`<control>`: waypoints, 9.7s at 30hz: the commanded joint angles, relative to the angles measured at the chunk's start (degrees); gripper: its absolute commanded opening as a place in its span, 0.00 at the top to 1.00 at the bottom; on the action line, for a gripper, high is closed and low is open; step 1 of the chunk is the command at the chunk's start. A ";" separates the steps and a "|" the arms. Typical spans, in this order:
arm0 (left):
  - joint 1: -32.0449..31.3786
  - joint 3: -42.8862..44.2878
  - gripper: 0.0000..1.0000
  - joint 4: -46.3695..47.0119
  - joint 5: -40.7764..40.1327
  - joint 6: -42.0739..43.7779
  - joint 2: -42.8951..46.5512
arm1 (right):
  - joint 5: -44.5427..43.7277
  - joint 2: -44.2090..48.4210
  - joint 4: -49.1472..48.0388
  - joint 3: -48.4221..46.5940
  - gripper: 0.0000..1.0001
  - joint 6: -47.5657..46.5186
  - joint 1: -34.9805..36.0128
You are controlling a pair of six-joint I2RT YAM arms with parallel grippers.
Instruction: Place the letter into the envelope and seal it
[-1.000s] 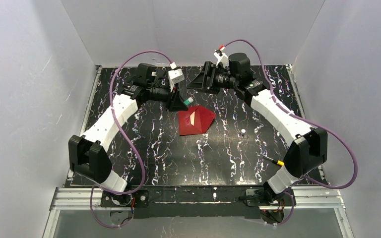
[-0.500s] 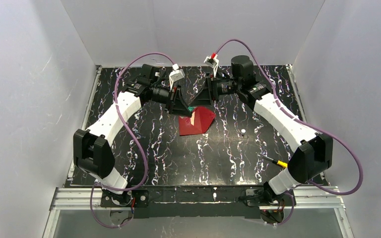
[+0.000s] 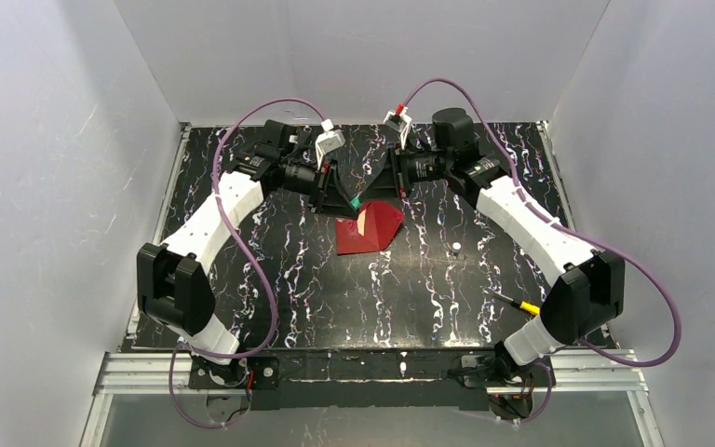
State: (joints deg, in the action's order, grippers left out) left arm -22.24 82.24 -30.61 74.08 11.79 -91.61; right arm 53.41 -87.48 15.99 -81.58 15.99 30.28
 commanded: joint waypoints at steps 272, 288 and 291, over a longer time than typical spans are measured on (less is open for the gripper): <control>4.54 15.52 1.00 -4.36 -55.41 -50.05 -42.66 | -75.64 -32.99 -7.27 3.82 0.99 -7.00 18.20; 4.60 16.41 1.00 -5.06 -56.15 -51.26 -43.05 | -68.54 -25.65 -4.91 12.34 0.99 -1.73 19.55; 4.71 16.43 1.00 -5.16 -56.01 -51.31 -42.86 | -67.86 -24.51 -5.63 14.26 0.99 0.15 20.39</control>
State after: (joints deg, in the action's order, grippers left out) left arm -17.61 99.50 -33.26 25.93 -40.56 -130.74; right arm -18.61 -112.12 0.10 -71.79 12.67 48.90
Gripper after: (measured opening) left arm 0.007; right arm 0.315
